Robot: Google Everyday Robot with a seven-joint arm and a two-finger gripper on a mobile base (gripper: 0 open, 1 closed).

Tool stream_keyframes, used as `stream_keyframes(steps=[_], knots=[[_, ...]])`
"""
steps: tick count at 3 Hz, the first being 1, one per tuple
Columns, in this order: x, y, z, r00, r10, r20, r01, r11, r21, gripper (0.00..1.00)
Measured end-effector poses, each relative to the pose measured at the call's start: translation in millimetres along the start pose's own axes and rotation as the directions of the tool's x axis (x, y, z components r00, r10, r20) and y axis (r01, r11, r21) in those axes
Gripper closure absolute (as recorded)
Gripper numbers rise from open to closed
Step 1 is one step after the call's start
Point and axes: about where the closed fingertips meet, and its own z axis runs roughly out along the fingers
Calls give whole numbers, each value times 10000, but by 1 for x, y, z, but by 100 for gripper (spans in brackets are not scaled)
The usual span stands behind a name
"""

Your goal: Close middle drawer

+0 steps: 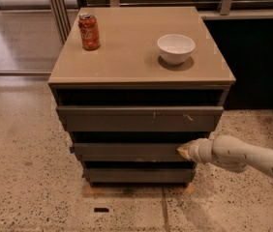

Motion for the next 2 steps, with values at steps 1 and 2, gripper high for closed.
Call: stream_keyframes(steps=[1, 2], knots=[[2, 2, 2, 10000, -4, -76, 4, 10000, -38, 100], [20, 17, 4, 9981, 167, -592, -212, 9969, -764, 100]])
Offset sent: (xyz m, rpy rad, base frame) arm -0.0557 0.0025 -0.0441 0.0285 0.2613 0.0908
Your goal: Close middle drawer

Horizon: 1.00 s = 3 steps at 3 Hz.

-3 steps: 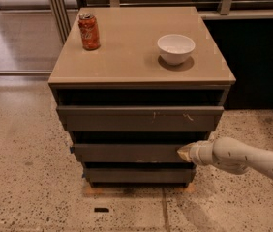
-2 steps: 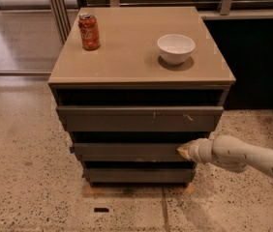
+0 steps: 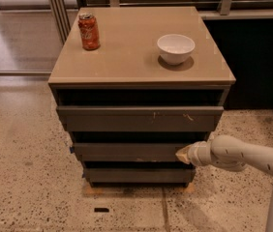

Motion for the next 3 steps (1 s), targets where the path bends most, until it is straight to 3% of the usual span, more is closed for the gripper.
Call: stream_keyframes(steps=[1, 2, 3], knots=[[37, 36, -9, 9960, 743, -488, -797, 9896, -1194, 100], [39, 43, -10, 9956, 763, -543, -835, 9858, -1456, 83], [39, 43, -10, 9956, 763, -544, -835, 9858, -1456, 60]])
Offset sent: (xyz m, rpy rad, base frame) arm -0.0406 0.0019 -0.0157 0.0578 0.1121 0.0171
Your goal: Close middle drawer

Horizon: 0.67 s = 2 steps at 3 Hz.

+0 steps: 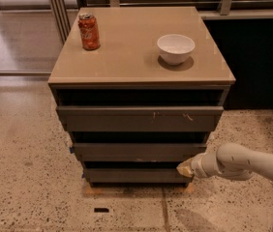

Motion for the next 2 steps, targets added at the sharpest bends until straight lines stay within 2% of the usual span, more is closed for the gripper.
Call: stream_keyframes(steps=[2], knots=[[0, 0, 0, 10000, 0, 0, 0, 10000, -1, 13]])
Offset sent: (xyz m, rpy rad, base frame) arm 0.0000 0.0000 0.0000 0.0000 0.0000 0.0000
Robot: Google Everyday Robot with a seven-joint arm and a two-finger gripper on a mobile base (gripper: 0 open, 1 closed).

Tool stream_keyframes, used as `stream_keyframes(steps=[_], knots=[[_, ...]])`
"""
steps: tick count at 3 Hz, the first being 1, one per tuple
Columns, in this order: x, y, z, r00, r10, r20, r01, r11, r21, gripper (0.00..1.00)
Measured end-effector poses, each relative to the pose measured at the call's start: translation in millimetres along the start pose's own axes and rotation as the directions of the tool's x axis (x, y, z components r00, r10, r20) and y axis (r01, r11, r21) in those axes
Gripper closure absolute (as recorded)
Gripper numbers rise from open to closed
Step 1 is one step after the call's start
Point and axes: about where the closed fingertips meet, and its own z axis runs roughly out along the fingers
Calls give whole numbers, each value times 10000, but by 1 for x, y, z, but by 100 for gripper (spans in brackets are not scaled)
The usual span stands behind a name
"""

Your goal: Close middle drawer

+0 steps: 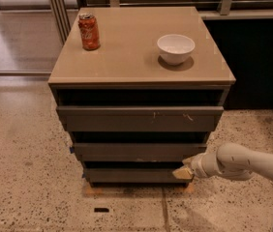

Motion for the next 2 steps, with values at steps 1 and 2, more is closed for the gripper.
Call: stream_keyframes(steps=[1, 2], knots=[[0, 2, 1, 10000, -82, 57, 83, 10000, -54, 0], [7, 4, -1, 10000, 58, 13, -58, 9999, -83, 0]])
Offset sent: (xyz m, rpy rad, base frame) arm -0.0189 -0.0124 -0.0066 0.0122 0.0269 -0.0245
